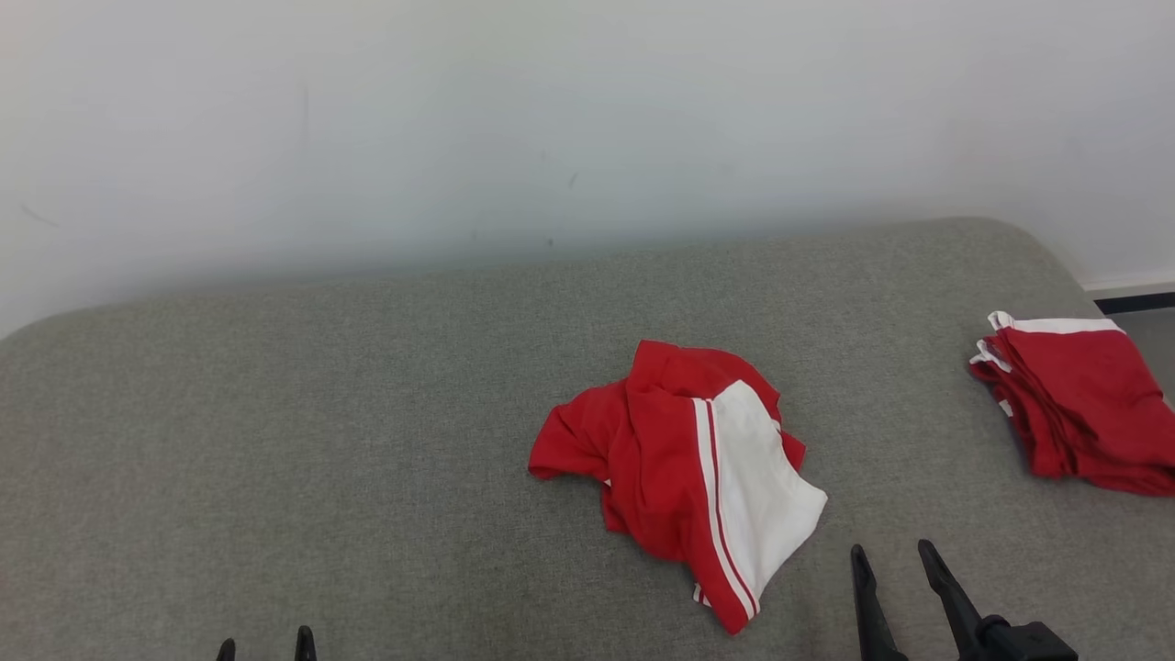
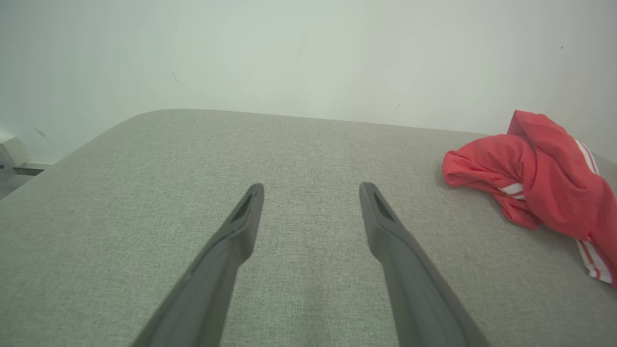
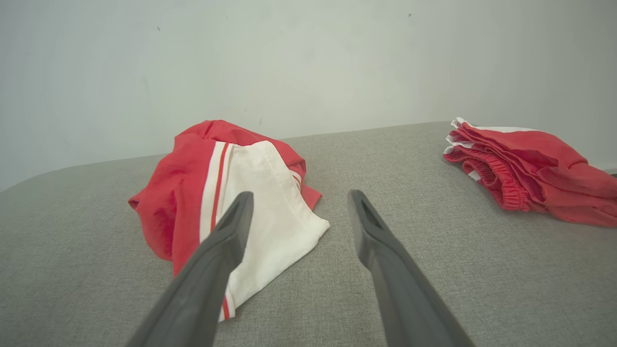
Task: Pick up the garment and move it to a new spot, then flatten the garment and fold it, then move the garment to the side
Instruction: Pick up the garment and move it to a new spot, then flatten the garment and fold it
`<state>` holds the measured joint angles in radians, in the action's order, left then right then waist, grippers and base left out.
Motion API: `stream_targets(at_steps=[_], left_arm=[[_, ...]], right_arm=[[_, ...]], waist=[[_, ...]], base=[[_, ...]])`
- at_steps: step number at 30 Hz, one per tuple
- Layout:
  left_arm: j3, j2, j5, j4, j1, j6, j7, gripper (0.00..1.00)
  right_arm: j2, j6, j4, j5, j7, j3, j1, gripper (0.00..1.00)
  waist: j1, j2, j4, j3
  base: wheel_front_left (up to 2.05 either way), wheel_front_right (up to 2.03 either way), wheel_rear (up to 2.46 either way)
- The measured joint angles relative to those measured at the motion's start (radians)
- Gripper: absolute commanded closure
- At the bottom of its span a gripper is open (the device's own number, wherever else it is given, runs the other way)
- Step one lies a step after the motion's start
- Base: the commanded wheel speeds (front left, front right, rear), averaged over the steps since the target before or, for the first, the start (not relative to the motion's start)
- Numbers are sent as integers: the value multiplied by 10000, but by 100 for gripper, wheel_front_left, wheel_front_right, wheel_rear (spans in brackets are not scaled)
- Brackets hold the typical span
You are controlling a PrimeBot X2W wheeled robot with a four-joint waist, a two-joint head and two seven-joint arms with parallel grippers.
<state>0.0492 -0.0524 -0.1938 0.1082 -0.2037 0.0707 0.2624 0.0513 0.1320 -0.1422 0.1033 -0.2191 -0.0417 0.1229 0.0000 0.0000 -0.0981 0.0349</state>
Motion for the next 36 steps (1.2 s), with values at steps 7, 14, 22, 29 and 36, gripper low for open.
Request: stream_targets(at_steps=[7, 14, 22, 29, 36], left_arm=[[-56, 10, 8, 15, 70, 42, 0, 0], [-121, 10, -13, 35, 136, 38, 2, 0], [-140, 13, -15, 121, 226, 75, 0, 0], [-441, 12, -12, 102, 323, 180, 2, 0], [-1333, 13, -29, 700, 872, 443, 2, 0]], right_arm=[[2, 0, 56, 0, 2, 40, -3, 0], [2, 0, -25, 4, -12, 52, -38, 0], [2, 0, -111, 75, -67, 150, -112, 0], [0, 0, -117, 92, -69, 178, -156, 0], [0, 0, -153, 115, -90, 245, -269, 0]], waist=[[0, 0, -2, -107], [0, 0, -15, -189], [0, 0, -45, -218], [0, 0, -109, -255], [0, 0, -522, -343]], base=[[0, 0, 0], [0, 0, 0], [0, 0, 0], [0, 0, 0], [0, 0, 0]])
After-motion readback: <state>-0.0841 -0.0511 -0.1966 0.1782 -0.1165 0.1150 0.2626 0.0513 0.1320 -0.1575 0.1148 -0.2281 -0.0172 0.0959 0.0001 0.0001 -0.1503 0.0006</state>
